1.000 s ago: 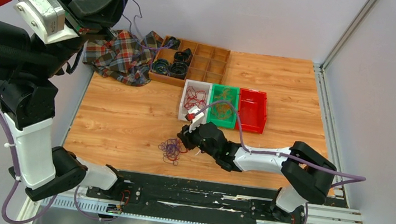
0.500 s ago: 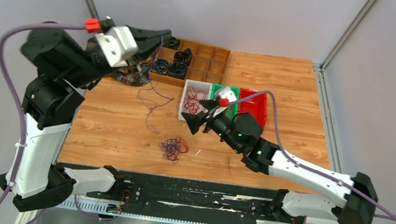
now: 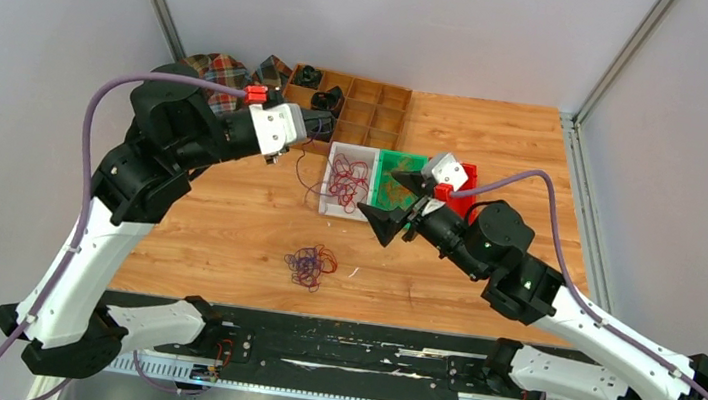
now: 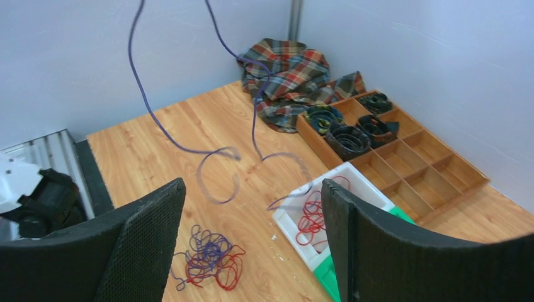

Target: Untangle the cables

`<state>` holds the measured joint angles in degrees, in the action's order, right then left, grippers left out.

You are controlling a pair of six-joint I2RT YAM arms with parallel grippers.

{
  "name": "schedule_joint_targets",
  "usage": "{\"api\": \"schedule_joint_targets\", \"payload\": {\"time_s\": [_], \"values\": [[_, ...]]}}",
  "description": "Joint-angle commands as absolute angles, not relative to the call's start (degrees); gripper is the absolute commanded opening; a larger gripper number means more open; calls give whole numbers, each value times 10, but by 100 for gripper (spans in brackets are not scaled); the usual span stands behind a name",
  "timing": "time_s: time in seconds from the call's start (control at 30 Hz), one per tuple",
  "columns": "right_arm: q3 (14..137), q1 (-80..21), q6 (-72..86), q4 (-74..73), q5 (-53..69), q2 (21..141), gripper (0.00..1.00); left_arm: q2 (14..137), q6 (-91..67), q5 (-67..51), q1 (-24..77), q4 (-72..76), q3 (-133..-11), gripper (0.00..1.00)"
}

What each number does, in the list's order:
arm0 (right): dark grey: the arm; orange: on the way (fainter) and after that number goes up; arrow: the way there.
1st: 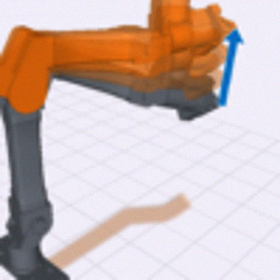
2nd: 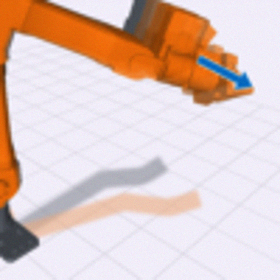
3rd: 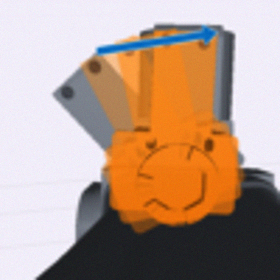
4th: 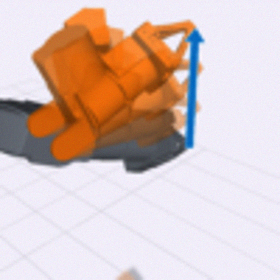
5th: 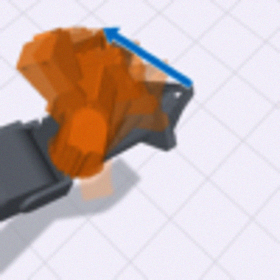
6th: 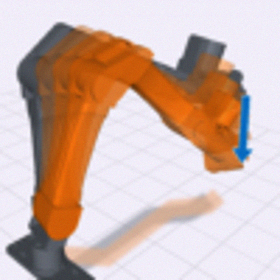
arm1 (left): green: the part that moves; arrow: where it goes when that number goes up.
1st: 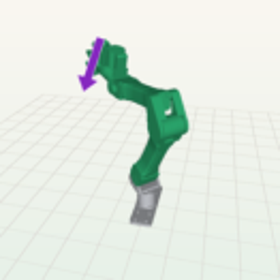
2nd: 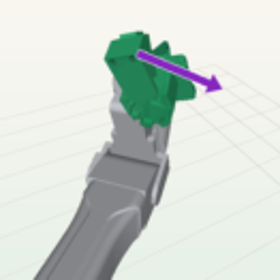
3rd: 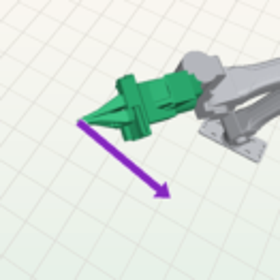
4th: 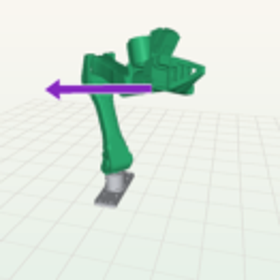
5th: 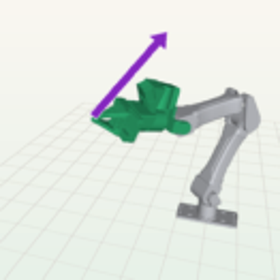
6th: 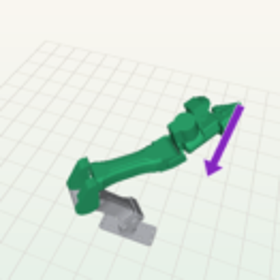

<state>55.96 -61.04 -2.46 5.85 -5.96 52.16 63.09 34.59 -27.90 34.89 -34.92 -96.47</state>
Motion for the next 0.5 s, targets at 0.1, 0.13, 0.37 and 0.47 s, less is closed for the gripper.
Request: {"api": "schedule_joint_targets", "payload": {"time_s": [0.1,0.13,0.37,0.47], "values": [[612,-607,-15,88,64,585,79,620,355,-263,370,-342,-949,0],[614,-611,-15,102,73,596,79,620,352,-261,371,-342,-948,0],[660,-619,-15,123,37,697,80,617,337,-288,372,-357,-963,0],[678,-609,-8,129,4,732,80,613,325,-305,372,-361,-969,0]]}}
